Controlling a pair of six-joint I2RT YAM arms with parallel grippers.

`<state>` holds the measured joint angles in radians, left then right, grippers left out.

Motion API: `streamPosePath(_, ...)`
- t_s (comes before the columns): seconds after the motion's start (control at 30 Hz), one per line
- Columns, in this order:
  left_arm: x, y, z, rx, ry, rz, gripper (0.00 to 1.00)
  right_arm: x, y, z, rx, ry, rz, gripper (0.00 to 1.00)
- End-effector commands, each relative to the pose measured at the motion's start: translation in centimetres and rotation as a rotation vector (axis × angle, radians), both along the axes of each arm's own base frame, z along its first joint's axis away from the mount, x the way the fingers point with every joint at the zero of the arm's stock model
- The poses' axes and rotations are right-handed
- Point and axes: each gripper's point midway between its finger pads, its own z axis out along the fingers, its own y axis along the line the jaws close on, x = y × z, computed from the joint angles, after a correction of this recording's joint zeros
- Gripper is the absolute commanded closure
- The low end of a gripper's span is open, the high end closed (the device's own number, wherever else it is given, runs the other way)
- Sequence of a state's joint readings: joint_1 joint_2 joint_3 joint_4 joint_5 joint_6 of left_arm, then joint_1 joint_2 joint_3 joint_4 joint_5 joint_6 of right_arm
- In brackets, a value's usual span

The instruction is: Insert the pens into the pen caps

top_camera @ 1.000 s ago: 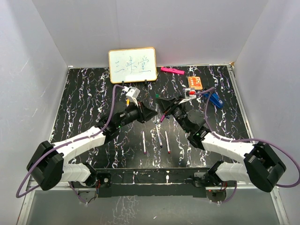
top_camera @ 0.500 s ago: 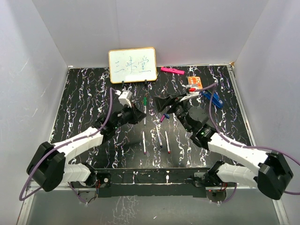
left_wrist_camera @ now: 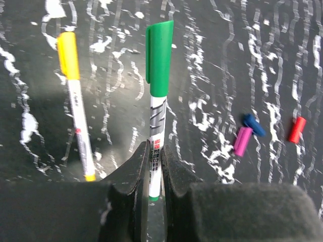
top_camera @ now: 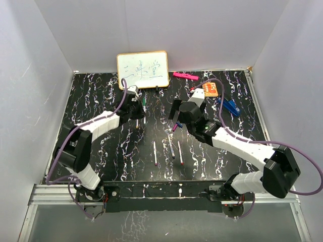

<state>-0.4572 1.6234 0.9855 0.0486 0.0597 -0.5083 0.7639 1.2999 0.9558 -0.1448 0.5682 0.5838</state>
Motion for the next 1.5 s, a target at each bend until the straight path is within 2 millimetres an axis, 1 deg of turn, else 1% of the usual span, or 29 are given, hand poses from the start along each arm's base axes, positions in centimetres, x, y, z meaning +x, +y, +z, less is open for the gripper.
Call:
streamPosePath(0.0,1.0,2.1,-1.8,0.100,0.081,0.048,1.00,-0.9,-1.0,-1.1,0.001,0.039,-0.028,0.02)
streamPosePath(0.1,1.8,1.5,-2.8,0.107,0.116,0.028,1.00,-1.1,-1.1,-0.7,0.010,0.022,-0.022,0.02)
streamPosePath(0.17,2.2,1.3,-3.4,0.116,0.138,0.022,1.00,-1.2,-1.4,-0.3,0.014,0.004,-0.027,0.02)
streamPosePath(0.27,2.5,1.0,-4.1,0.122,0.160,0.020,1.00,-1.4,-2.0,-0.1,0.019,-0.012,-0.034,0.03)
streamPosePath(0.4,2.6,1.2,-4.7,0.134,0.175,0.032,1.00,-1.7,-2.1,-0.4,0.033,-0.012,-0.034,0.10)
streamPosePath(0.47,2.6,1.4,-4.9,0.142,0.180,0.044,1.00,-1.7,-2.0,-0.6,0.034,-0.006,-0.034,0.09)
streamPosePath(0.6,2.6,1.7,-5.3,0.162,0.192,0.056,1.00,-1.7,-1.9,-1.2,0.026,0.008,-0.033,0.02)
streamPosePath(0.63,2.7,1.8,-5.5,0.169,0.196,0.060,0.96,-1.7,-1.8,-1.4,0.024,0.012,-0.031,0.02)
streamPosePath(0.73,2.7,2.0,-5.8,0.177,0.204,0.069,0.92,-1.6,-1.8,-1.7,0.020,0.020,-0.032,0.02)
streamPosePath(0.77,2.7,1.9,-5.8,0.175,0.204,0.069,0.89,-1.7,-1.7,-1.8,0.019,0.022,-0.030,0.02)
streamPosePath(0.8,2.7,1.9,-5.8,0.173,0.204,0.070,0.85,-1.7,-1.7,-1.8,0.019,0.022,-0.031,0.02)
streamPosePath(0.87,2.8,1.8,-5.8,0.168,0.201,0.069,0.73,-1.6,-1.8,-1.8,0.019,0.023,-0.033,0.02)
streamPosePath(0.9,2.9,1.8,-5.7,0.167,0.198,0.070,0.70,-1.6,-1.8,-1.8,0.019,0.023,-0.033,0.02)
streamPosePath(0.93,2.9,1.8,-5.7,0.168,0.197,0.071,0.69,-1.6,-1.8,-1.9,0.018,0.025,-0.033,0.02)
streamPosePath(1.03,3.1,1.9,-5.4,0.174,0.192,0.077,0.68,-1.6,-1.7,-2.1,0.014,0.030,-0.032,0.02)
streamPosePath(1.13,3.3,1.7,-4.6,0.163,0.175,0.076,0.68,-1.6,-1.7,-2.3,0.011,0.032,-0.035,0.02)
streamPosePath(1.33,3.4,1.2,-1.6,0.118,0.119,0.055,0.65,-1.5,-1.8,-2.5,-0.005,0.040,-0.043,0.02)
streamPosePath(1.4,3.1,0.8,-0.5,0.098,0.103,0.036,0.65,-1.4,-1.7,-2.5,-0.007,0.041,-0.037,0.02)
streamPosePath(1.47,2.3,0.4,0.2,0.083,0.092,0.016,0.65,-1.3,-1.6,-2.4,-0.008,0.040,-0.036,0.02)
